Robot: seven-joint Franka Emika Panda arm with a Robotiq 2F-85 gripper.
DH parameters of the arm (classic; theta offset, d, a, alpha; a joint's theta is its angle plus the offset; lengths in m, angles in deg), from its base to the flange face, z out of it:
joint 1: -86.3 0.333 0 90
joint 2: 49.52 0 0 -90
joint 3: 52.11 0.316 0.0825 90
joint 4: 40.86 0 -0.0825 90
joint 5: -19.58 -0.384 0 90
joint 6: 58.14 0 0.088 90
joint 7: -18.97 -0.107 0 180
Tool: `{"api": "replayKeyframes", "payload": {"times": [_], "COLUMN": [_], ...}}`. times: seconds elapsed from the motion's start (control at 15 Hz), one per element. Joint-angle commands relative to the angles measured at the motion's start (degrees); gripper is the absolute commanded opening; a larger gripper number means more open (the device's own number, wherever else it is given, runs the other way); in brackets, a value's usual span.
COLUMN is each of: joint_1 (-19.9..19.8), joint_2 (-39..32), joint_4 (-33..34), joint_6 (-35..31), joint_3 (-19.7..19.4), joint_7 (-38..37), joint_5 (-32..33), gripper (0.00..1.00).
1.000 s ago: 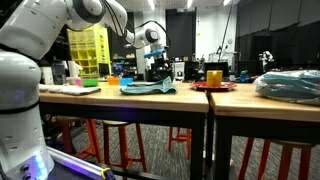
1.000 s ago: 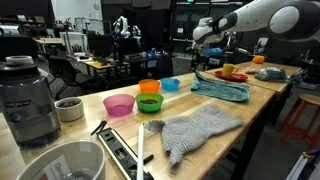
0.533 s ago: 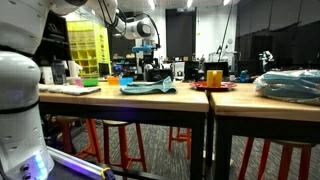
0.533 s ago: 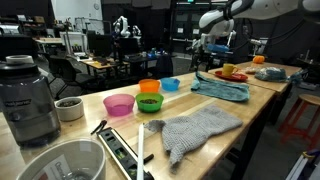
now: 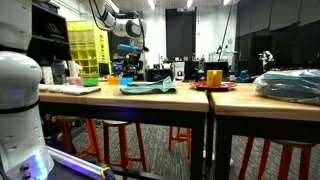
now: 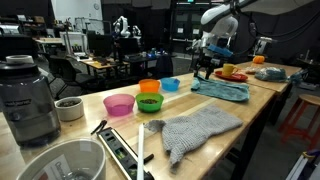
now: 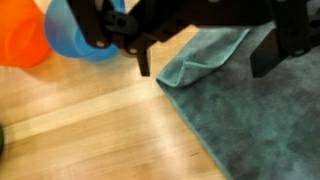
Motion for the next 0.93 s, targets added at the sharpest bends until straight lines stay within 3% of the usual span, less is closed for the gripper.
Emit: {"api": "replayKeyframes", "payload": {"times": [0.0,0.27,0.87], "joint_1": [2.3,4.1,5.6], "joint_2": [4.5,4.7,3.2], "joint_4": [-7.1,-10.1,-12.1], "joint_6": [-1.5,-3.0,-13.2], "joint_3": [0.9,1.7,2.4], "joint_7": [-3.1,-6.7,-10.3], "joint_5": [-1.6,-2.2,-0.9], "gripper": [1.00,1.00,1.00]}}
